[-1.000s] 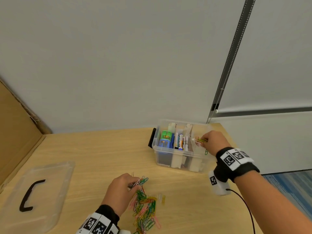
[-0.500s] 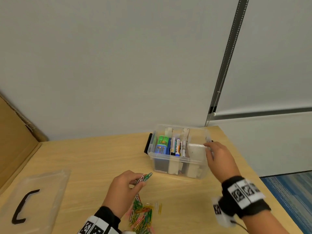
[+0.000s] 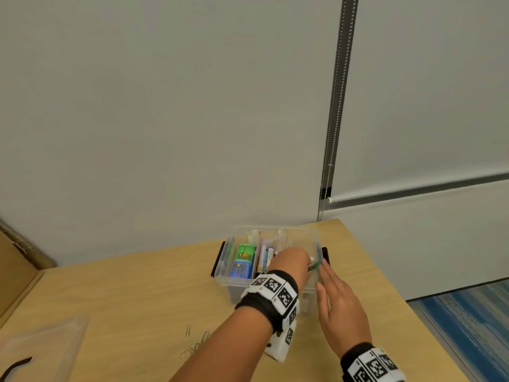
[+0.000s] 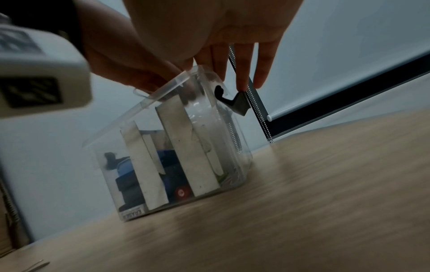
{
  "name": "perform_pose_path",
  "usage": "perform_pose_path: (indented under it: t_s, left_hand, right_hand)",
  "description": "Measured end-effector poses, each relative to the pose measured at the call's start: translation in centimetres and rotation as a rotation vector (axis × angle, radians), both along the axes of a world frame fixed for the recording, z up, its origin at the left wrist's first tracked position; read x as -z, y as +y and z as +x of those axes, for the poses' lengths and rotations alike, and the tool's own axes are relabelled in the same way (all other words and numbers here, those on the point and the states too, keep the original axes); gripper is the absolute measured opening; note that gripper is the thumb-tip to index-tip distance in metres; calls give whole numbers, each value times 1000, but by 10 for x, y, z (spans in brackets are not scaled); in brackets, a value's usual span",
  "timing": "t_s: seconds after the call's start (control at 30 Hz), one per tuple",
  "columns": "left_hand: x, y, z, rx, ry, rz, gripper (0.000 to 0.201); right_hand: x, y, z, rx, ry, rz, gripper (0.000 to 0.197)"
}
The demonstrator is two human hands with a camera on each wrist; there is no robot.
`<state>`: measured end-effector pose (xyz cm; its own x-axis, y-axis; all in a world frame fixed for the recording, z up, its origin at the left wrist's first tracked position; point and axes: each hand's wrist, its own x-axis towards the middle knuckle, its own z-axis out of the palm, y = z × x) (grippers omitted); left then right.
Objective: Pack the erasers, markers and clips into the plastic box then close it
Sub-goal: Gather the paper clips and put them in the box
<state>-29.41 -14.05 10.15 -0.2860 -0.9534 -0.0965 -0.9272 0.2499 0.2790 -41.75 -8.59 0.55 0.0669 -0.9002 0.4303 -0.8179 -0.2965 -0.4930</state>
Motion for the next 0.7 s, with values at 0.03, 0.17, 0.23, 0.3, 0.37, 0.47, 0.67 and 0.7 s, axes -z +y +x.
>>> perform_pose_path:
  t_s: [0.03, 0.17, 0.23, 0.3, 0.37, 0.47, 0.67, 0.7]
  left_hand:
    - [5, -6, -3, 7, -62, 52, 20]
    - [11, -22, -4, 48, -157, 169, 20]
    - [12, -25, -2, 55, -124, 200, 22]
    - [9, -21, 1, 57, -38, 189, 24]
    - [3, -10, 8, 45, 102, 132, 31]
    - [-7, 20, 33, 0, 339, -35, 34]
    - [3, 91, 134, -146, 481, -236, 30]
    - [12, 100, 154, -201, 473, -239, 29]
  right_hand:
    - [0, 0, 0, 1, 8, 1, 53]
    - [-1, 0, 0, 5, 12, 11, 53]
    - [0, 0, 0, 11, 8, 15, 53]
    - [0, 1, 1, 11, 4, 8, 53]
    - [0, 1, 0, 11, 2, 8, 54]
    - [0, 2, -1, 14, 15, 6, 54]
    - [-12, 10, 9, 63, 47, 19, 54]
    - [-18, 16, 15, 50, 45, -22, 51]
